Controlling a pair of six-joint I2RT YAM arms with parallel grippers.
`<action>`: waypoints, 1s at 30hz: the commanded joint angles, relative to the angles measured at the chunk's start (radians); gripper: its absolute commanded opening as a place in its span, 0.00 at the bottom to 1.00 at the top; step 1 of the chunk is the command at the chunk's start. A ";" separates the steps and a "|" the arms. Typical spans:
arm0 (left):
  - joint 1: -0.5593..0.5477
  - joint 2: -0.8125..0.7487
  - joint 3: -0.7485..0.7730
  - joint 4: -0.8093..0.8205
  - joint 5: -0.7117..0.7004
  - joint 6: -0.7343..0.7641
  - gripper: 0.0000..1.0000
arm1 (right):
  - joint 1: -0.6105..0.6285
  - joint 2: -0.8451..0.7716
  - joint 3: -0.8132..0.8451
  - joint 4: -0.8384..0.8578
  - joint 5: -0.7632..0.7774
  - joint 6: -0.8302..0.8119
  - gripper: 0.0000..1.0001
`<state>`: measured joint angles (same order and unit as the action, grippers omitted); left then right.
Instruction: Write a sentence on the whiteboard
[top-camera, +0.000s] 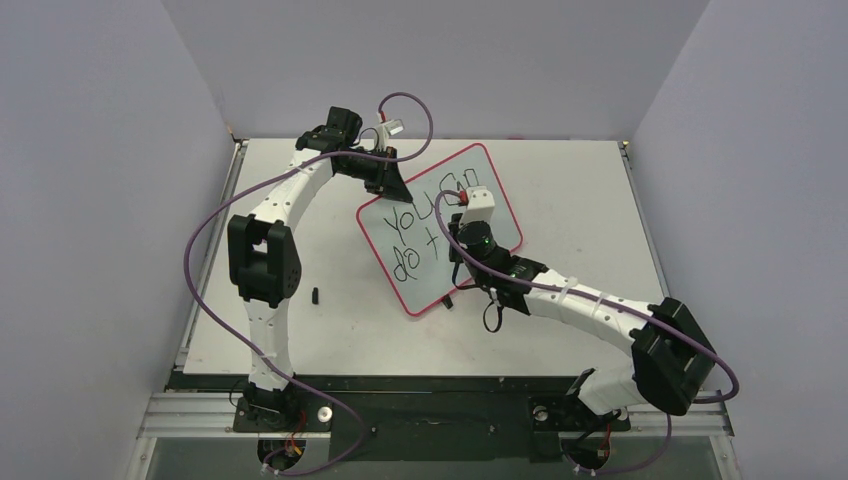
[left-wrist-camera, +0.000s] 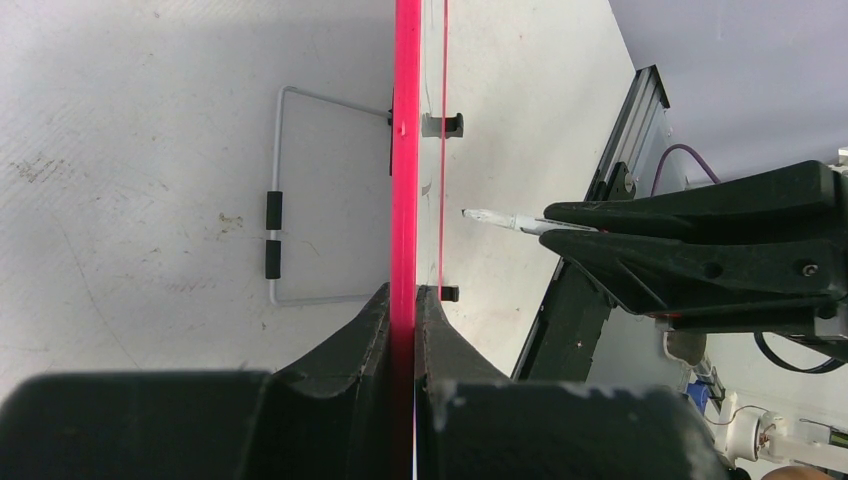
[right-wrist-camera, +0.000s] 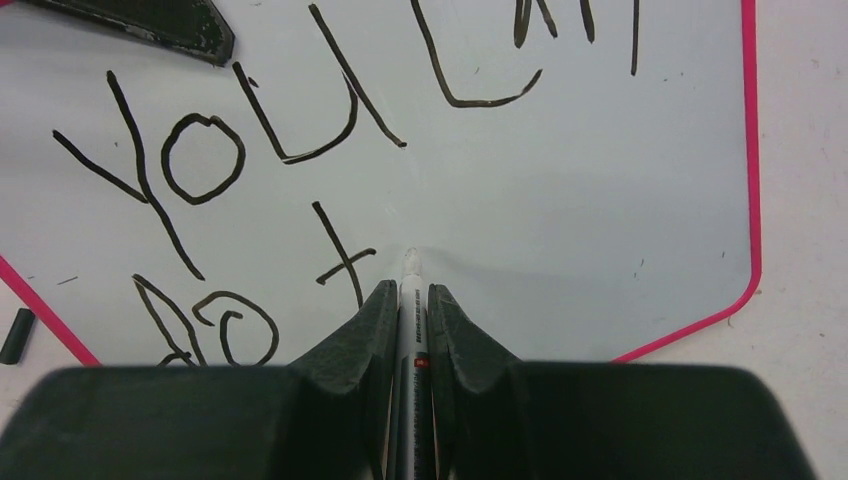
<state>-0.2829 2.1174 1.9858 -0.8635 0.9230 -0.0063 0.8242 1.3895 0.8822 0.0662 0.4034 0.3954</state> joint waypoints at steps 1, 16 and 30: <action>-0.007 -0.046 0.019 0.014 -0.099 0.068 0.00 | -0.016 -0.027 0.064 0.028 -0.017 -0.027 0.00; -0.007 -0.036 0.020 0.014 -0.094 0.069 0.00 | -0.061 0.065 0.135 0.056 -0.093 -0.015 0.00; -0.007 -0.032 0.027 0.014 -0.092 0.070 0.00 | -0.073 0.063 0.017 0.090 -0.118 0.031 0.00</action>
<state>-0.2821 2.1174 1.9858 -0.8639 0.9192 -0.0059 0.7582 1.4769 0.9581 0.1268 0.3008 0.3950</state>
